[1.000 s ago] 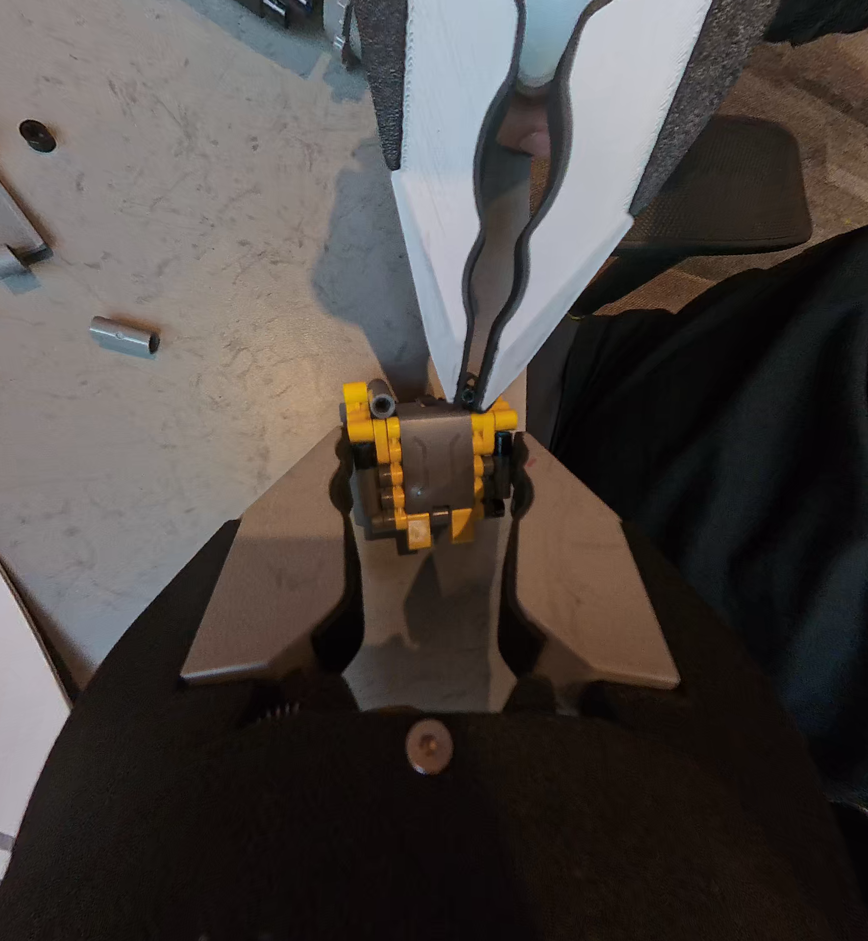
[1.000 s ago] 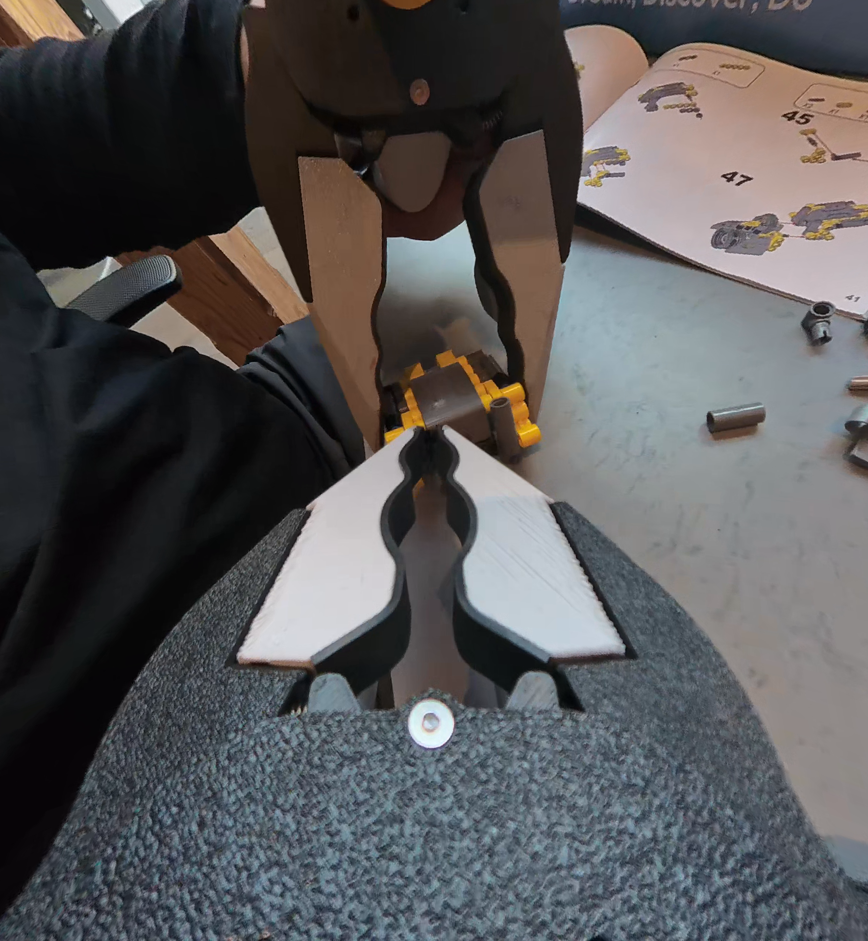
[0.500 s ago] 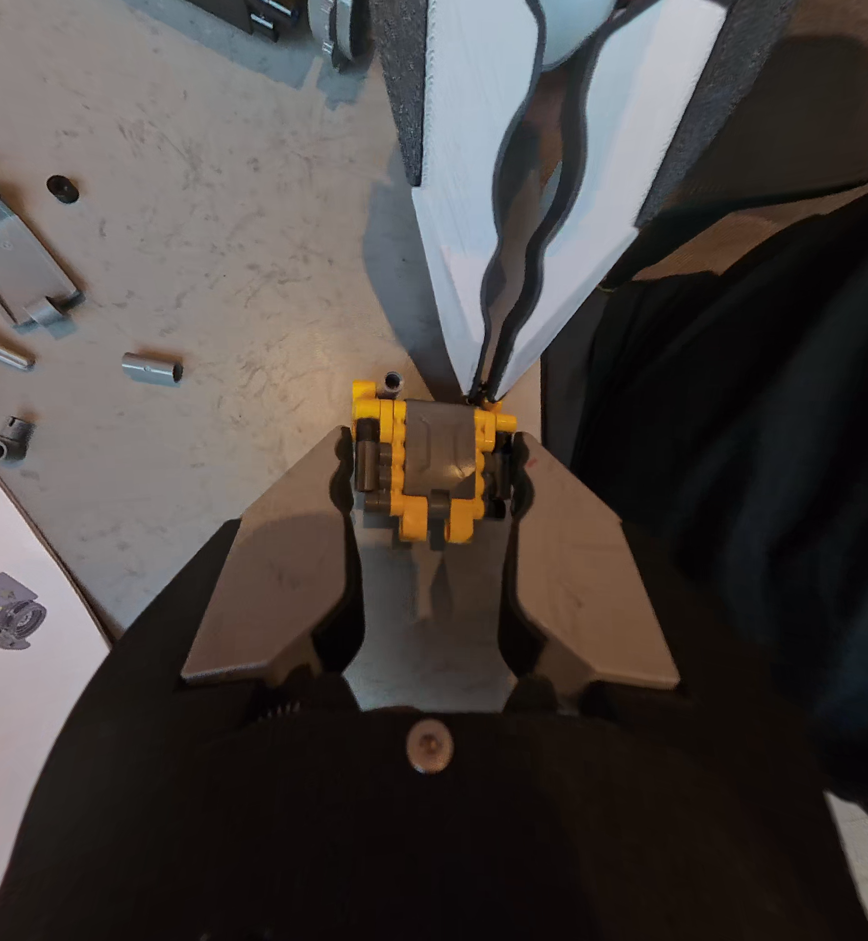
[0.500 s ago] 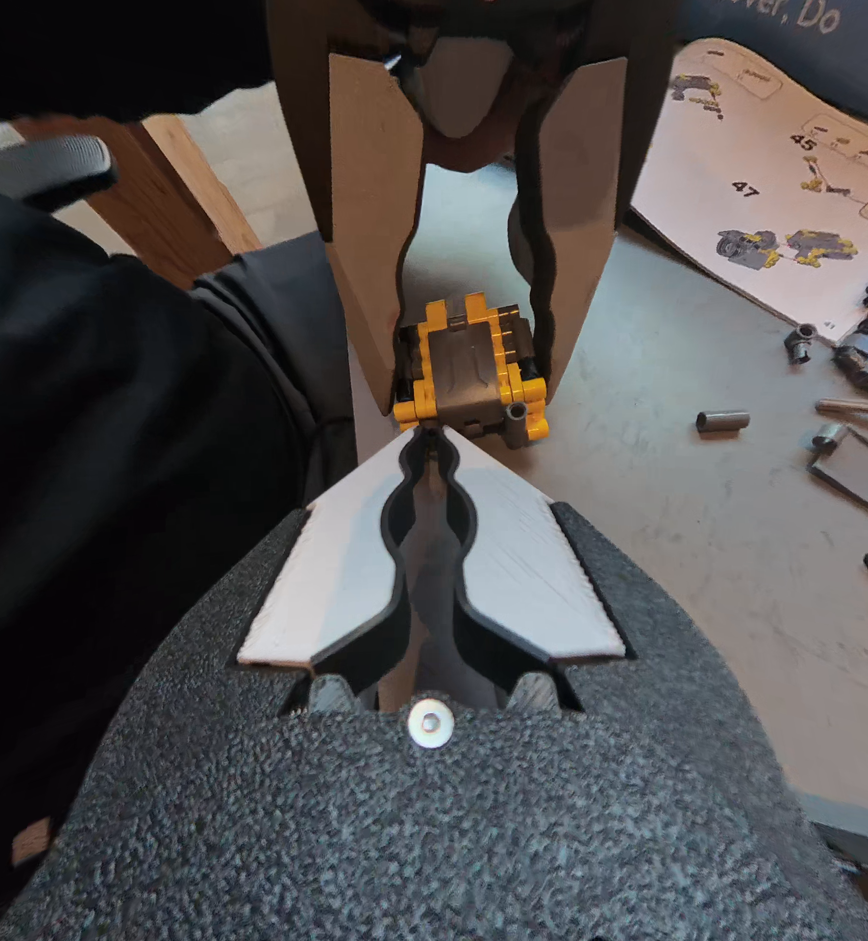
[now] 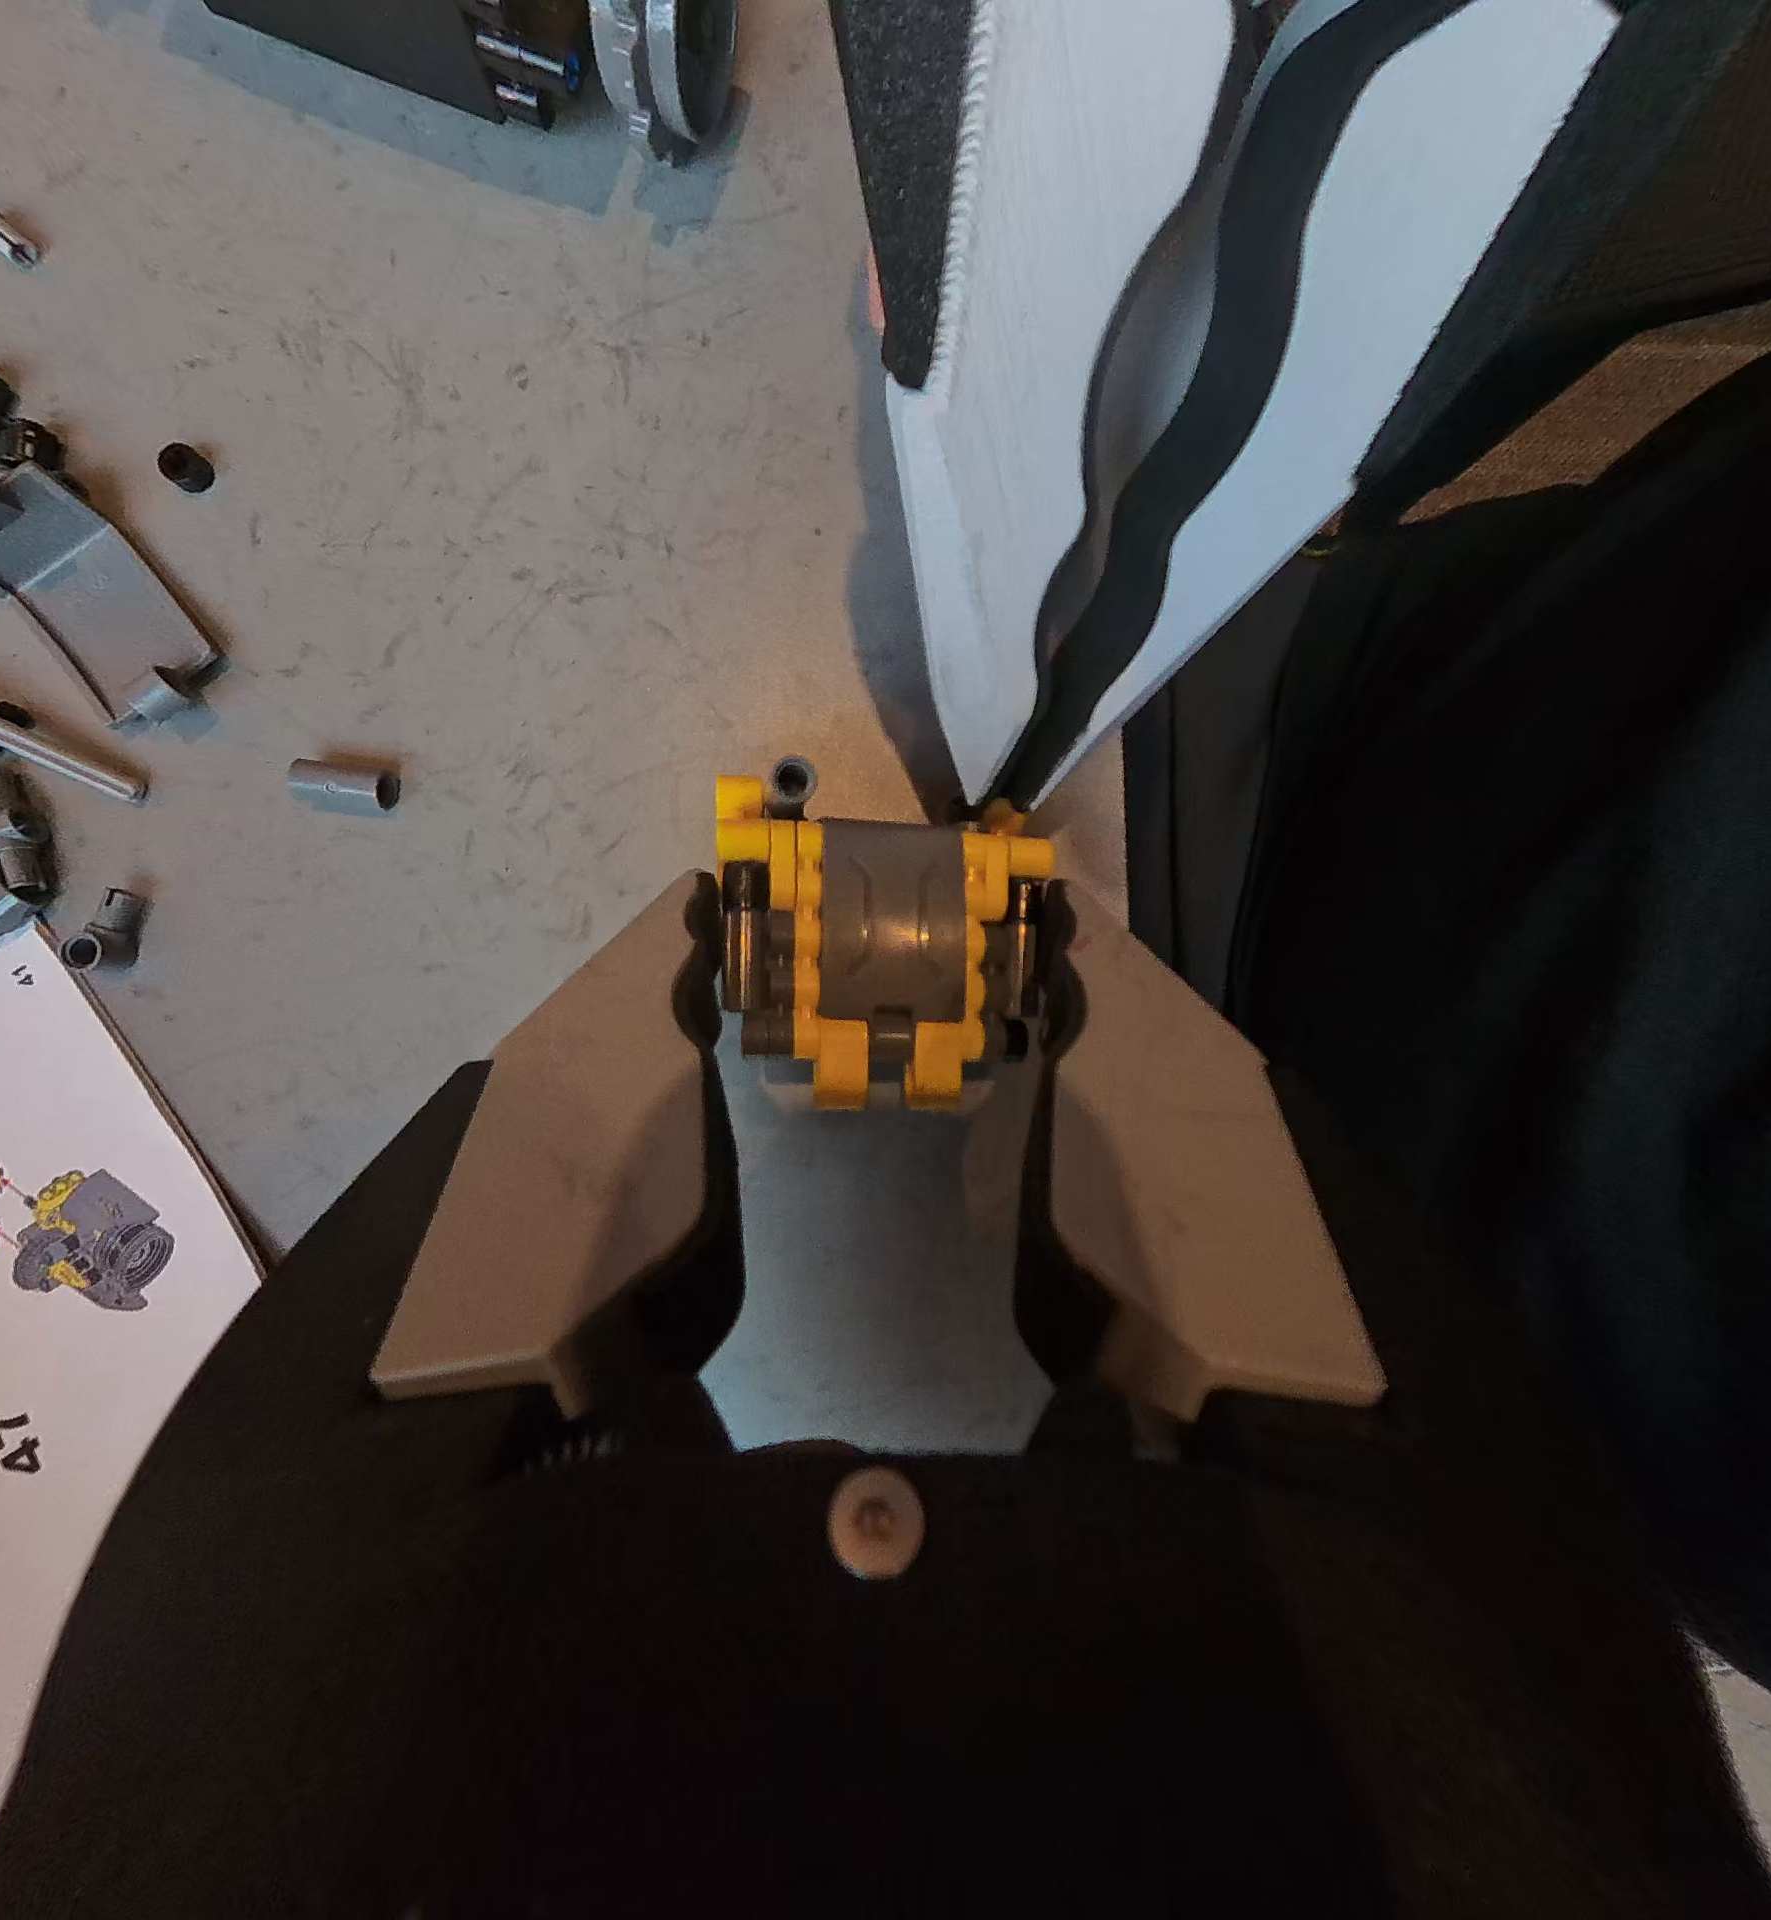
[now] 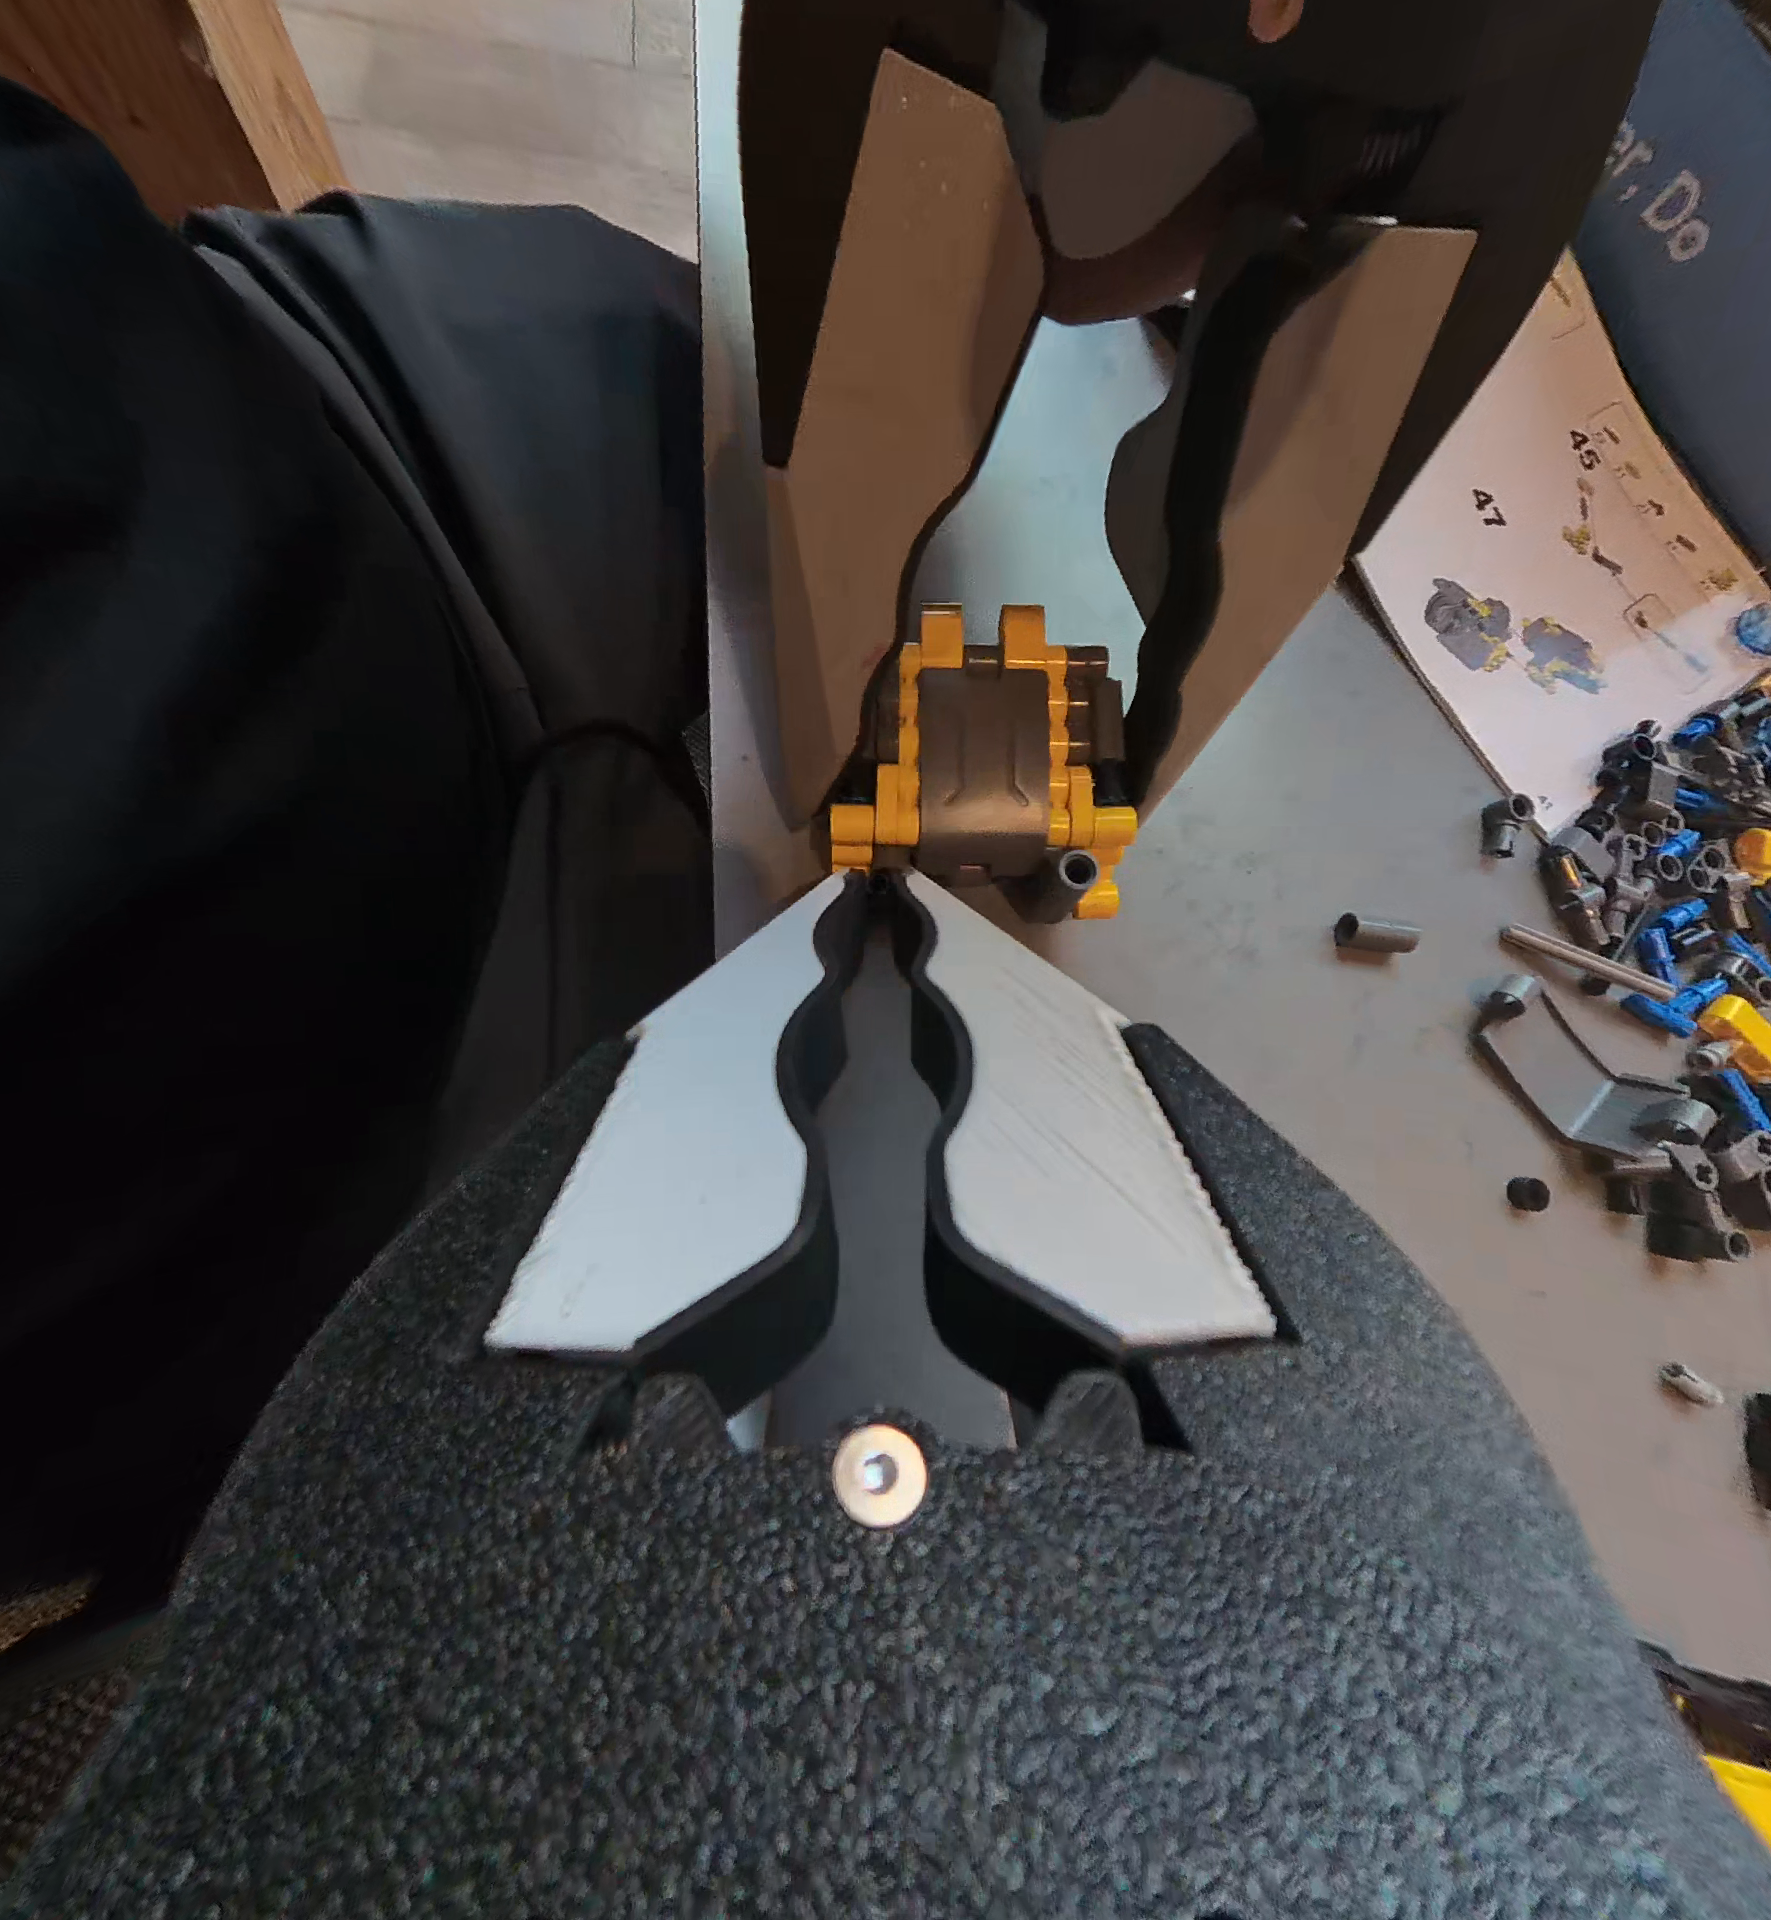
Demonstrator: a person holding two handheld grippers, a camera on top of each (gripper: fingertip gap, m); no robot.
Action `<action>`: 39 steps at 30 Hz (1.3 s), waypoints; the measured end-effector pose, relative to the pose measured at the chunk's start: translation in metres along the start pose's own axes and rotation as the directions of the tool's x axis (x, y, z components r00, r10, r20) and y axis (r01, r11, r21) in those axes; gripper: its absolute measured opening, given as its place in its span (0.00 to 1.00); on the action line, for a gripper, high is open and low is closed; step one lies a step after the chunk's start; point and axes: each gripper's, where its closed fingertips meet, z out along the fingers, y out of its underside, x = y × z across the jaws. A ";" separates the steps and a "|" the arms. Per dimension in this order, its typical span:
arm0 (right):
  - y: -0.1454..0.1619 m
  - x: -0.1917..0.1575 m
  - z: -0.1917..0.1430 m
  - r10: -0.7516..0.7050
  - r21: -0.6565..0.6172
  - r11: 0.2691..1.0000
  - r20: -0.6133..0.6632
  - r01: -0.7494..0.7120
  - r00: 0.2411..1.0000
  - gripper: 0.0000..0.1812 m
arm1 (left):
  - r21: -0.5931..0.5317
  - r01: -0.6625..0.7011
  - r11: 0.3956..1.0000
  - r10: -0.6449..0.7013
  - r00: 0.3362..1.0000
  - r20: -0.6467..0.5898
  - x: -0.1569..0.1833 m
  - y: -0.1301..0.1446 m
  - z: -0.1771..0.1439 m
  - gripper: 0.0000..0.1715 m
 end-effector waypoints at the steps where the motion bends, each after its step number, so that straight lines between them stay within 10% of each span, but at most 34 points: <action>1: 0.000 0.001 0.000 0.014 0.013 1.000 0.002 -0.014 1.000 0.01 | 0.002 -0.001 1.000 0.001 1.000 -0.002 0.000 0.000 0.000 0.34; 20: 0.002 0.009 -0.010 0.162 0.174 0.970 0.043 -0.167 0.986 0.01 | -0.042 -0.020 0.999 0.019 1.000 -0.007 -0.002 0.001 0.005 0.34; 30: -0.014 0.020 -0.019 0.564 0.227 0.742 0.297 -0.631 0.770 0.01 | 0.017 0.023 1.000 -0.023 1.000 -0.013 0.000 0.002 0.007 0.35; 39: -0.034 0.024 -0.036 0.597 0.321 0.630 0.381 -0.707 0.706 0.02 | 0.250 0.146 0.957 -0.155 0.988 0.016 0.007 -0.010 -0.021 0.29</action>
